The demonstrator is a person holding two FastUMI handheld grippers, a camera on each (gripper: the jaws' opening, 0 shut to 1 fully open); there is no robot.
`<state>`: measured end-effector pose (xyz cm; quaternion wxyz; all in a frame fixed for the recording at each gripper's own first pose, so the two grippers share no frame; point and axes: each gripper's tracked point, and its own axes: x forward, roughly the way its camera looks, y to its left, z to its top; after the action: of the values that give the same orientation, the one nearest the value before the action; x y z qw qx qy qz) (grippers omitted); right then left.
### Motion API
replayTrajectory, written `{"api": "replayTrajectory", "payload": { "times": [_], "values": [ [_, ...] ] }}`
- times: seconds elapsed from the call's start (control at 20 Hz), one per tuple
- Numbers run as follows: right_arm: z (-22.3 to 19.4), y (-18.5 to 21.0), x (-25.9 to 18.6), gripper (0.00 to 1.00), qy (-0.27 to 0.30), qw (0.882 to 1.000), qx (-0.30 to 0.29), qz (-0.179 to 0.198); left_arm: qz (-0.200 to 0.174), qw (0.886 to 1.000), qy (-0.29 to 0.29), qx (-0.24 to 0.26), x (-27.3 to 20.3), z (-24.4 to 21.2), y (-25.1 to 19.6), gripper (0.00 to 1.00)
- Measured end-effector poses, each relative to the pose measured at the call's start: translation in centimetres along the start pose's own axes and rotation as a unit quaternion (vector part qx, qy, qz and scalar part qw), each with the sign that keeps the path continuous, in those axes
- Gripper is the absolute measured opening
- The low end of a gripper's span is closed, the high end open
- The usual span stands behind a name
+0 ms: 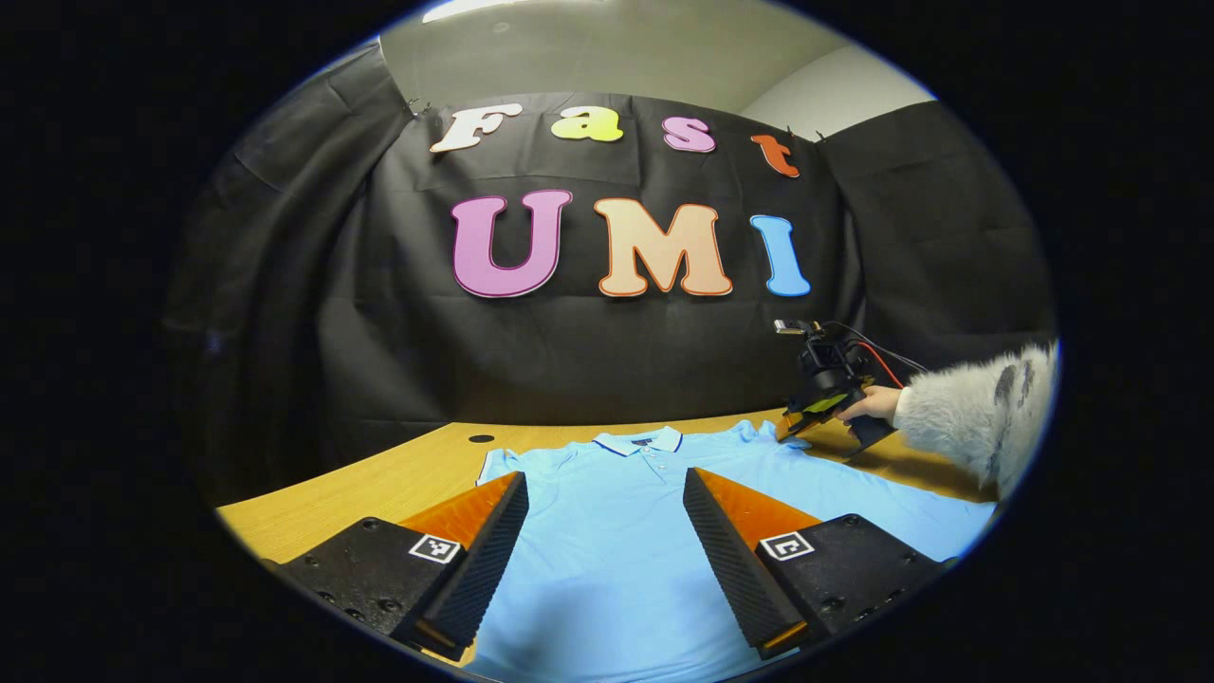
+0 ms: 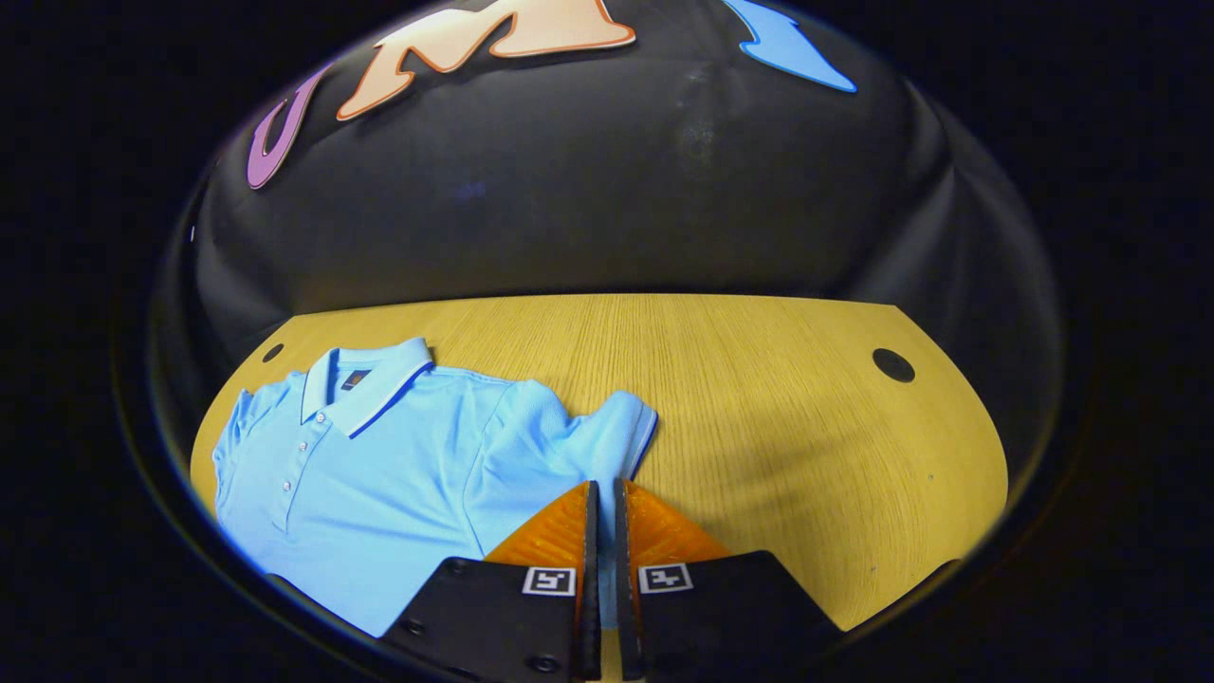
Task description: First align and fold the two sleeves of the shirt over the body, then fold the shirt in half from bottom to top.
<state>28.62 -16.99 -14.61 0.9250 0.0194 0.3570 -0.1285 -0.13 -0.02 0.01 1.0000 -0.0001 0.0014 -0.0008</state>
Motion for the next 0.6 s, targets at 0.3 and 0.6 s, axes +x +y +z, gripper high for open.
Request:
{"api": "replayTrajectory", "payload": {
  "times": [0.3, 0.6],
  "values": [
    [2.3, 1.3, -1.7, 0.1, -0.033, 0.999, -0.006, 0.003, 0.0, 1.0, 0.0, 0.0, 0.0, 0.0, 0.0, 0.98],
    [4.1, 8.6, -4.7, 0.1, -0.066, 0.991, 0.013, 0.118, -0.001, 1.0, 0.0, 0.0, 0.1, 0.0, 0.0, 0.98]
  ]
}}
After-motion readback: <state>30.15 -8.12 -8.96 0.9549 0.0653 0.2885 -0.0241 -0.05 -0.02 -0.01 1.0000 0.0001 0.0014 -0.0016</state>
